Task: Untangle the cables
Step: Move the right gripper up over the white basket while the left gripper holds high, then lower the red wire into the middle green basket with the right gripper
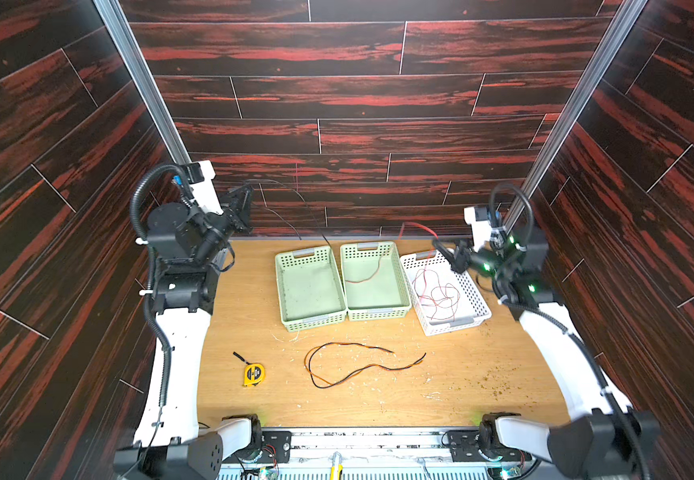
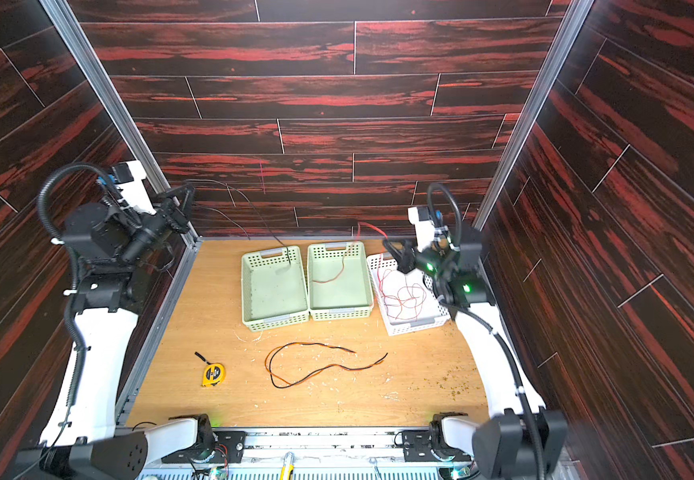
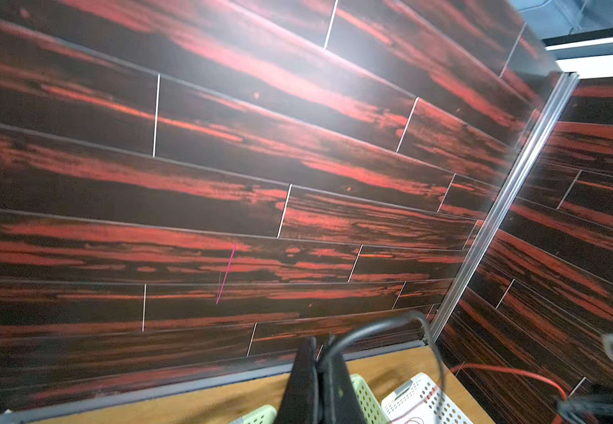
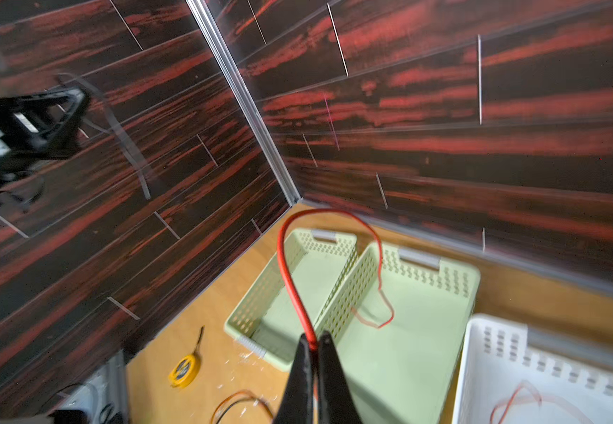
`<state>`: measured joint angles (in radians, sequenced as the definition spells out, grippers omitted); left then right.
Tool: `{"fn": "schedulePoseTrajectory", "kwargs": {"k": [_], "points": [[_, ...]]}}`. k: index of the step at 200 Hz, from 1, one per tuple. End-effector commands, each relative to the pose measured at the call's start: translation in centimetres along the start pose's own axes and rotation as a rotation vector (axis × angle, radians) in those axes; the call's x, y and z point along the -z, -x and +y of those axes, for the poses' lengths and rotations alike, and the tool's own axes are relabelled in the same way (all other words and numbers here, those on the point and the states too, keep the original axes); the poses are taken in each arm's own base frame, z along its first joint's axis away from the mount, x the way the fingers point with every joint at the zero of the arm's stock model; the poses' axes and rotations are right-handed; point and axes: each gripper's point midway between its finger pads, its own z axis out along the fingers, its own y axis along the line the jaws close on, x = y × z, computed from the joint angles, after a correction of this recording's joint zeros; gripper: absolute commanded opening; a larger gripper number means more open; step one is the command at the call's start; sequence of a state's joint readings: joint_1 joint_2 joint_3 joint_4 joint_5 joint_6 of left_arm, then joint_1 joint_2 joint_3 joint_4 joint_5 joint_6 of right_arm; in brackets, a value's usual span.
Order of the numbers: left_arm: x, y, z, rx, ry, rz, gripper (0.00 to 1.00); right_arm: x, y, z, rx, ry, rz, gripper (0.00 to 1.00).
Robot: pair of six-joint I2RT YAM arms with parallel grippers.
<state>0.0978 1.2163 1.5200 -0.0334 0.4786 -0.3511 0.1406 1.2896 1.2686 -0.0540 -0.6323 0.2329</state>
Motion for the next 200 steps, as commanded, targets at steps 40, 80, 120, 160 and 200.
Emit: {"fn": "schedulePoseTrajectory", "kwargs": {"k": [40, 80, 120, 160, 200], "points": [[3.0, 1.8, -2.6, -0.062, -0.028, -0.045, 0.00, -3.9, 4.3, -0.4, 0.135, -0.068, -0.010, 0.00], [4.3, 1.7, -3.5, -0.070, -0.044, -0.053, 0.00, -5.6, 6.3, 0.1, 0.216, -0.084, -0.005, 0.00], [4.9, 0.8, -3.6, -0.056, -0.044, -0.041, 0.00, -6.3, 7.5, -0.2, 0.263, -0.132, -0.019, 0.00], [5.1, 0.0, -3.6, -0.039, -0.050, -0.027, 0.00, -6.9, 7.6, -0.3, 0.282, -0.117, -0.009, 0.00], [5.0, -0.5, -4.4, -0.011, -0.098, -0.021, 0.00, -9.5, 4.8, -2.4, 0.255, -0.115, 0.055, 0.00]]}}
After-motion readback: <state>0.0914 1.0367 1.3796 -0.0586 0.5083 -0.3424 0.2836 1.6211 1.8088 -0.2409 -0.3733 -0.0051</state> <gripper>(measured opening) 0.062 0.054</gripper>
